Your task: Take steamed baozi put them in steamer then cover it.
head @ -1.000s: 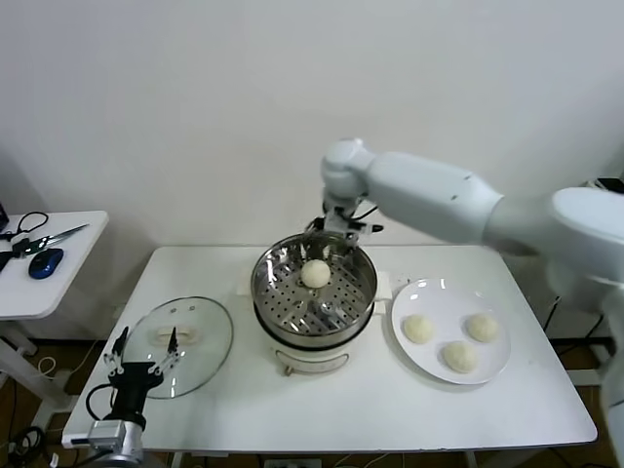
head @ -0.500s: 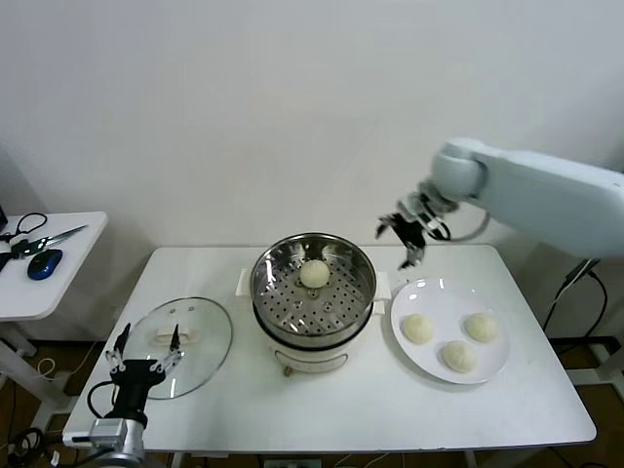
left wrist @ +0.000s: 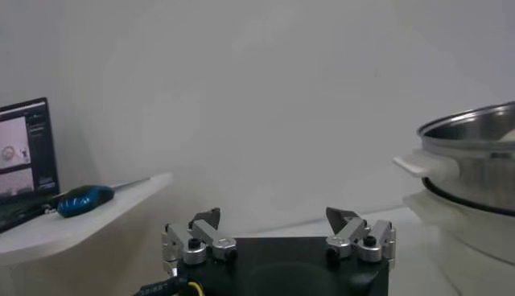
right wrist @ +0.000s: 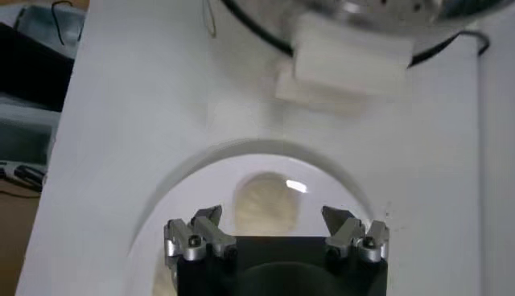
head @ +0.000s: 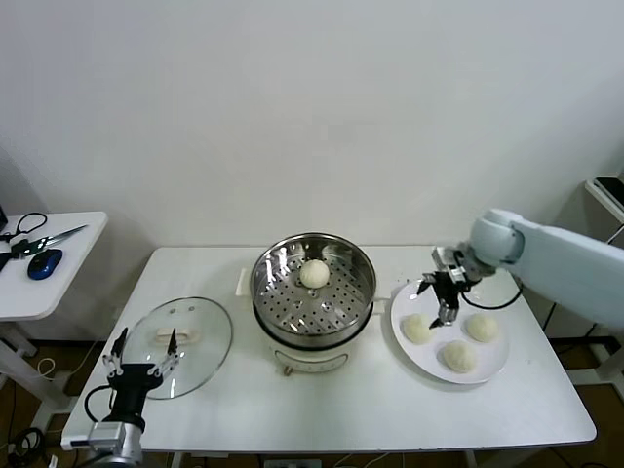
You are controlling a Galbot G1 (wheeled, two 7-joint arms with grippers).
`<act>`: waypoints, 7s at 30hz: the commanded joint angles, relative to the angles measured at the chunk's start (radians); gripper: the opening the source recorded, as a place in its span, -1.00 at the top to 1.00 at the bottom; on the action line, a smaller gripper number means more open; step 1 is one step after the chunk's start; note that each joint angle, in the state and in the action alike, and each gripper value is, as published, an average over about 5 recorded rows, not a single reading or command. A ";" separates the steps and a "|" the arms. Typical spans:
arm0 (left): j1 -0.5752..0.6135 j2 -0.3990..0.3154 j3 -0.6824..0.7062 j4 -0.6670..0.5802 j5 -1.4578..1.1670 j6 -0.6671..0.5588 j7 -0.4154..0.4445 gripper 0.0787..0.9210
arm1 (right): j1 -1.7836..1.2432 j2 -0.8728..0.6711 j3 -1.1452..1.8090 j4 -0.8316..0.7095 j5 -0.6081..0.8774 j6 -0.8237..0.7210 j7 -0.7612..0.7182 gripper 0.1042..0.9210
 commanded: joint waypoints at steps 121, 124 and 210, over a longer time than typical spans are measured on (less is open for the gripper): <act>0.049 0.000 0.041 -0.016 0.001 -0.008 0.020 -0.77 | 0.545 0.472 -0.374 0.010 0.525 -0.143 0.089 -0.76; 0.049 0.000 0.042 -0.017 0.003 -0.008 0.020 -0.77 | 0.607 0.348 -0.394 0.081 0.507 -0.117 0.055 -0.76; 0.093 -0.029 0.020 -0.035 0.019 0.014 0.012 -0.77 | 0.627 0.129 -0.372 0.063 -0.186 0.629 -0.139 -0.37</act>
